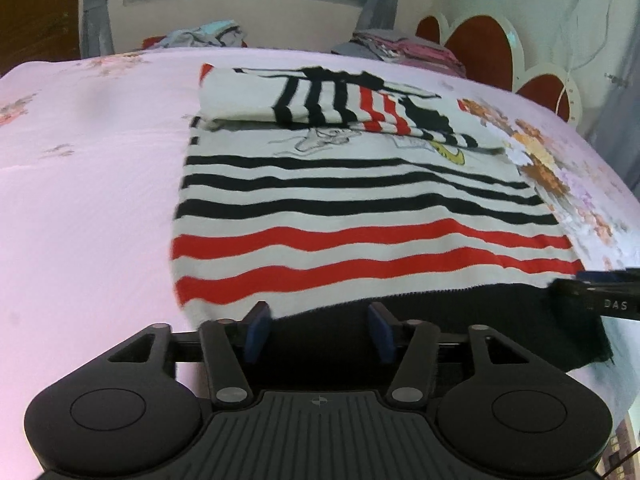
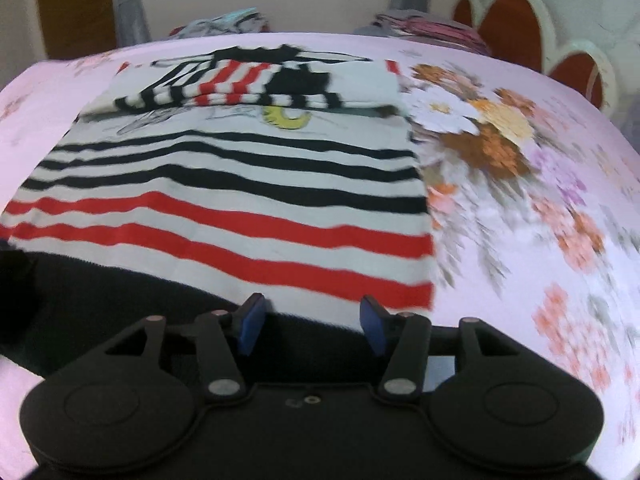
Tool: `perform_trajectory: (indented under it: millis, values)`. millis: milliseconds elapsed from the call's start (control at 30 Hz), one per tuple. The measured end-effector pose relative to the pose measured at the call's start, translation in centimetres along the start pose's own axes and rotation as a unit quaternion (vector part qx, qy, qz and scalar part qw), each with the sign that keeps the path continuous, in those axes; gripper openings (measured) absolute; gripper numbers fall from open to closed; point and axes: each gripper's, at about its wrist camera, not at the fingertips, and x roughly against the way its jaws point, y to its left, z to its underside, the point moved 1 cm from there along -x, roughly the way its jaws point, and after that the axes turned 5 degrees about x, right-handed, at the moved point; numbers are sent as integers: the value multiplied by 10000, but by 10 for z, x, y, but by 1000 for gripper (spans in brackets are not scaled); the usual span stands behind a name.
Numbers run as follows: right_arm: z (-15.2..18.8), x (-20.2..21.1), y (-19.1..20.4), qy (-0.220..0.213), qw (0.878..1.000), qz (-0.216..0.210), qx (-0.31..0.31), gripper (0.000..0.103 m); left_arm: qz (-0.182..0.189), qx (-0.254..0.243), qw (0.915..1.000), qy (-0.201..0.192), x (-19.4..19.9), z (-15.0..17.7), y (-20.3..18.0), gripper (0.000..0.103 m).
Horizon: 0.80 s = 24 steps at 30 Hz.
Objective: Fold small clothes
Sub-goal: 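Grasp the black hem band with both tools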
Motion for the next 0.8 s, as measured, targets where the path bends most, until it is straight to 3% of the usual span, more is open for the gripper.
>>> perform_trajectory:
  millis: [167, 367, 567, 667, 800]
  values:
    - [16, 12, -16, 56, 9993, 134, -345, 56, 35, 233, 9997, -52, 16, 8, 22, 62]
    - [33, 21, -28, 128, 9960, 59, -879, 59, 274, 691, 9968, 276, 17, 24, 45, 62]
    - [41, 23, -26, 193, 9937, -106, -1095, 58, 508, 905, 9940, 354, 14, 31, 44, 62]
    - [40, 22, -25, 215, 9933, -183, -1120, 53, 677, 1007, 9915, 461, 12, 31, 39, 62]
    - [38, 19, -25, 233, 9936, -269, -1071, 39, 803, 1046, 9897, 557, 8, 29, 35, 62]
